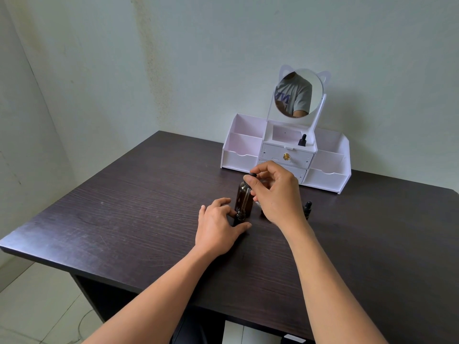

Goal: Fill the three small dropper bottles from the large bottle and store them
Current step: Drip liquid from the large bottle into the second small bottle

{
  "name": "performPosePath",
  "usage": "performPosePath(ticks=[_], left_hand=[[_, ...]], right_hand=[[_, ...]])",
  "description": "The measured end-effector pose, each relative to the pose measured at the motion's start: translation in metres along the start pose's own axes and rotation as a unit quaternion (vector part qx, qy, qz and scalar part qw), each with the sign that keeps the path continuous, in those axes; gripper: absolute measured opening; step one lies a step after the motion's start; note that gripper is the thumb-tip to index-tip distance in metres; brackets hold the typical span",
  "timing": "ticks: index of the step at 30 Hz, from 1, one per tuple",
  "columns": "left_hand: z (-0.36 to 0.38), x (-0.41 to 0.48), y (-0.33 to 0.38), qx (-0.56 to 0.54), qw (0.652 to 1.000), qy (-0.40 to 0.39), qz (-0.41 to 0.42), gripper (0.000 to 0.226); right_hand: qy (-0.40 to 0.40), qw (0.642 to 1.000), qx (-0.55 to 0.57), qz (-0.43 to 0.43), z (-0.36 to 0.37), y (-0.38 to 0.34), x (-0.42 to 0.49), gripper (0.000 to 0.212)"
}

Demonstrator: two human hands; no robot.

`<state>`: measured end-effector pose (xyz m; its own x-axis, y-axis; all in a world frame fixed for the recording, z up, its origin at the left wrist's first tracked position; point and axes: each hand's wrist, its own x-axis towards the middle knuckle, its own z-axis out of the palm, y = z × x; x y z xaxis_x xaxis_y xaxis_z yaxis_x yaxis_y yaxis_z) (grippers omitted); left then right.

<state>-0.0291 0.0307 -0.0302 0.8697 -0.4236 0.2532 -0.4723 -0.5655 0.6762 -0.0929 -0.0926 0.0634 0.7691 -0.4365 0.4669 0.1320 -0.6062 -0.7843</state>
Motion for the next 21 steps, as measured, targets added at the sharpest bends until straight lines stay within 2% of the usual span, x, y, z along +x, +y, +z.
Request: performPosePath(ticks=[21], left_hand=[[0.0025, 0.0016, -0.0016, 0.004, 1.000, 0.000, 0.003, 0.036]], right_hand=[[-0.003, 1.000, -0.006, -0.006, 0.0010, 0.0001, 0.0016, 0.008]])
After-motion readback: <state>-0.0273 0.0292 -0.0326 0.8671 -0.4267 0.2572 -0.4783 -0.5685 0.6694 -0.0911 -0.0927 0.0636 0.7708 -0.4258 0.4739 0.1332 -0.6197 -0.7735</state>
